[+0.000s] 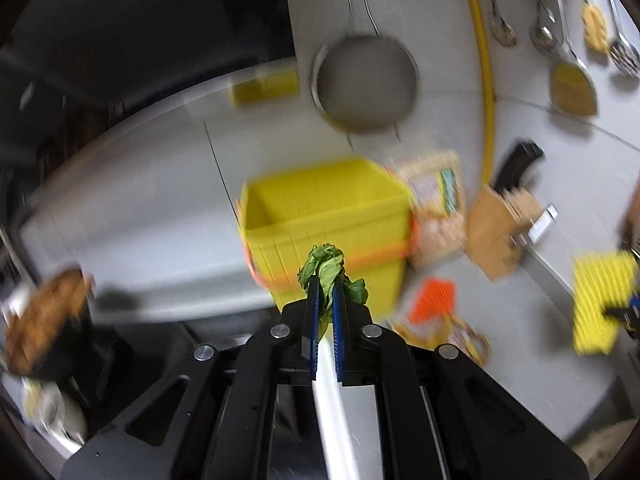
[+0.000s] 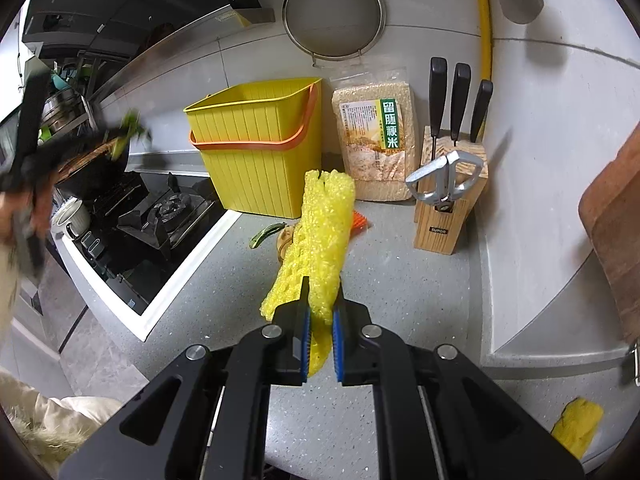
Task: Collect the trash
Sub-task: 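Carry the vegetable scrap with the left gripper into the yellow bin and release, then carry the yellow foam net with the right gripper over the bin and release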
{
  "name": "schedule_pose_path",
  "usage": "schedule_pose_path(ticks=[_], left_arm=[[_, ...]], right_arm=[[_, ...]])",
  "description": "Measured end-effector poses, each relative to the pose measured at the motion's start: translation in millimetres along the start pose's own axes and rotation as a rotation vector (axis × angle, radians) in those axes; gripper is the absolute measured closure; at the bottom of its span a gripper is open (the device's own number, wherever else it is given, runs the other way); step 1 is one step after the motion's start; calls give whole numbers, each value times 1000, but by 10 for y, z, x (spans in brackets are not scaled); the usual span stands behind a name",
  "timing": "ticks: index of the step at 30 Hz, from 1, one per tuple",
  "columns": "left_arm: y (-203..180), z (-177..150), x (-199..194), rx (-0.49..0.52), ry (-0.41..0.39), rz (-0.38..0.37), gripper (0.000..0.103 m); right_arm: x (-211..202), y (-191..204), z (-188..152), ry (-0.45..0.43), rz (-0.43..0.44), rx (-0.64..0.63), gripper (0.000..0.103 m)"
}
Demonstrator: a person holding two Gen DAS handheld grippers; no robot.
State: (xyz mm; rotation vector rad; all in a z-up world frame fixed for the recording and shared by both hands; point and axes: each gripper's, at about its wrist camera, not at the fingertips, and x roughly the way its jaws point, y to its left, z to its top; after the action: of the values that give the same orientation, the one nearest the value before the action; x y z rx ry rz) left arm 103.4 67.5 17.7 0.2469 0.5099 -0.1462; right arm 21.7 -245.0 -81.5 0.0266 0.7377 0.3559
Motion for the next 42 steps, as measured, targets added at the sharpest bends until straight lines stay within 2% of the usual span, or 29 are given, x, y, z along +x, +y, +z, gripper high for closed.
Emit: schedule_pose_path(ticks=[3, 6, 11, 13, 15, 16, 17, 22, 25, 27, 30, 35, 37, 40, 42], left_arm=[[163, 415, 260, 12, -30, 5, 96], [291, 701, 644, -10, -3, -9, 96], [275, 946, 1266, 9, 56, 38, 95], [269, 980, 1464, -10, 95, 23, 92], [251, 977, 1629, -14, 143, 17, 69], [222, 967, 1667, -11, 146, 30, 34], [186, 956, 1664, -3, 129, 67, 14], [90, 918, 1439, 17, 59, 73, 4], [60, 872, 1231, 38, 28, 65, 4], [55, 751, 1083, 34, 18, 49, 4], [20, 381, 950, 5, 55, 63, 4], [-48, -667, 483, -111, 142, 75, 4], [-70, -1129, 282, -170, 224, 65, 4], [-1, -1512, 69, -268, 290, 60, 4], [77, -1576, -12, -300, 292, 73, 4]], right_arm=[[-32, -5, -19, -7, -1, 10, 95], [-89, -38, -71, -11, -14, 21, 95], [-235, -142, -204, -16, -61, 64, 95], [-287, -186, -247, -17, -83, 83, 95], [-322, -220, -268, -17, -100, 94, 95], [-336, -238, -273, -16, -105, 100, 95], [-356, -261, -276, -17, -111, 108, 95], [-356, -287, -251, -11, -116, 111, 95], [-302, -257, -210, -9, -102, 96, 95], [-251, -229, -165, -12, -82, 87, 95], [-156, -164, -103, -15, -51, 68, 95], [32, -66, -10, 1, 11, 60, 95], [111, -27, 62, 8, 31, 44, 95], [234, 66, 381, -21, 69, -16, 95], [290, 144, 738, -84, 98, -70, 95]])
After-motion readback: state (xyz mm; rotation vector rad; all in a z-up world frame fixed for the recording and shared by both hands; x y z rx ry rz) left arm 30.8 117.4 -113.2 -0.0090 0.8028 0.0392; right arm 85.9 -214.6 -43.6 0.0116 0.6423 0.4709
